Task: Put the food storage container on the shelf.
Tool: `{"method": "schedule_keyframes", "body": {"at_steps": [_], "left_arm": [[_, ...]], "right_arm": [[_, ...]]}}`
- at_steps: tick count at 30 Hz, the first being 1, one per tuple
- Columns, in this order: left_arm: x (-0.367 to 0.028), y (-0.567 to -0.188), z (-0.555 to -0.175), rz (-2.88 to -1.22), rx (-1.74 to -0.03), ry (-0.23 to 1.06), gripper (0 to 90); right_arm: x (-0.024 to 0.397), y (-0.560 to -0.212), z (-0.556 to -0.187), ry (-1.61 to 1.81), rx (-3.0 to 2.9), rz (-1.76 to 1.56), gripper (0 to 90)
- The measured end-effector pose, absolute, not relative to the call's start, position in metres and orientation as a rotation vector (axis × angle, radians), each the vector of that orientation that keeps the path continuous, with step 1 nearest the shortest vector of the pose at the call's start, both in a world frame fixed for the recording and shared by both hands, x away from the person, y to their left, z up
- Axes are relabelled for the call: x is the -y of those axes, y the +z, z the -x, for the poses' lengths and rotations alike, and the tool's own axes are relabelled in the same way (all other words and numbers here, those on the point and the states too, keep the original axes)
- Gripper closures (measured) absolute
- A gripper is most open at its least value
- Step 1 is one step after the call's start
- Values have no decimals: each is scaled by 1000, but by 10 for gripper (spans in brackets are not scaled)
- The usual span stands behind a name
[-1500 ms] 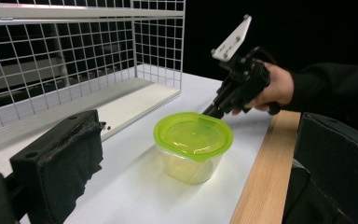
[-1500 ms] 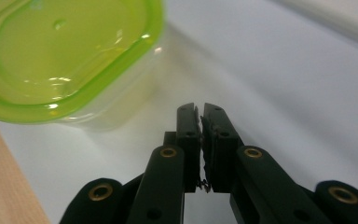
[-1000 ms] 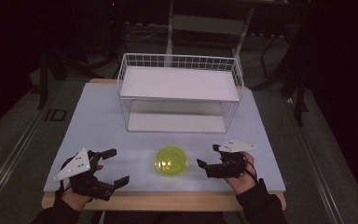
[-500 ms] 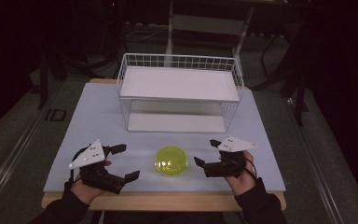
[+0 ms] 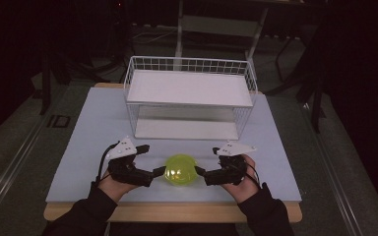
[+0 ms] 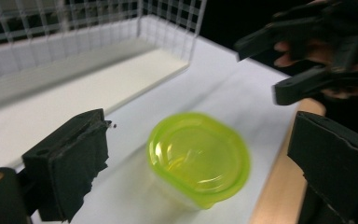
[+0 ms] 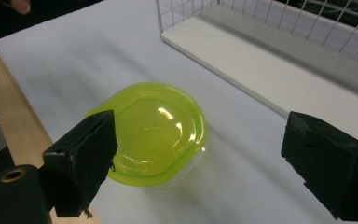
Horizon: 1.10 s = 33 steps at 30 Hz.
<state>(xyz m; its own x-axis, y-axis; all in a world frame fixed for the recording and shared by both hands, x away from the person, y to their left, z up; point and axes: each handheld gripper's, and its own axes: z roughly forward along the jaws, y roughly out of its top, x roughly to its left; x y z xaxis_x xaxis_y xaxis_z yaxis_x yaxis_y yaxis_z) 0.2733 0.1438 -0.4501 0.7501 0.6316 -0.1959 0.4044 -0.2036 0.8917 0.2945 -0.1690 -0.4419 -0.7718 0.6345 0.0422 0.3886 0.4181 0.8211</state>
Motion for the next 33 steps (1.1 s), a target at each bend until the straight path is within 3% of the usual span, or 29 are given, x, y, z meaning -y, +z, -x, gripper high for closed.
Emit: {"method": "schedule_keyframes", "body": {"at_steps": [1, 9, 21, 24, 33], "left_arm": [[-143, -453, -275, -1836, -817, 238, 157], [-134, -476, -284, -1893, -943, 168, 207], [-126, -502, -290, -1933, -1051, 44, 237], [-127, -506, -291, -1926, -1054, 5, 336], [-127, -510, -293, -1889, -1061, -105, 480]], "right_arm": [[164, -447, -297, 1270, -2428, -896, 144], [153, -462, -306, 1220, -2431, -929, 335], [152, -477, -312, 1180, -2467, -995, 346], [153, -481, -314, 1178, -2492, -1031, 359], [153, -489, -317, 1188, -2562, -1123, 426]]}}
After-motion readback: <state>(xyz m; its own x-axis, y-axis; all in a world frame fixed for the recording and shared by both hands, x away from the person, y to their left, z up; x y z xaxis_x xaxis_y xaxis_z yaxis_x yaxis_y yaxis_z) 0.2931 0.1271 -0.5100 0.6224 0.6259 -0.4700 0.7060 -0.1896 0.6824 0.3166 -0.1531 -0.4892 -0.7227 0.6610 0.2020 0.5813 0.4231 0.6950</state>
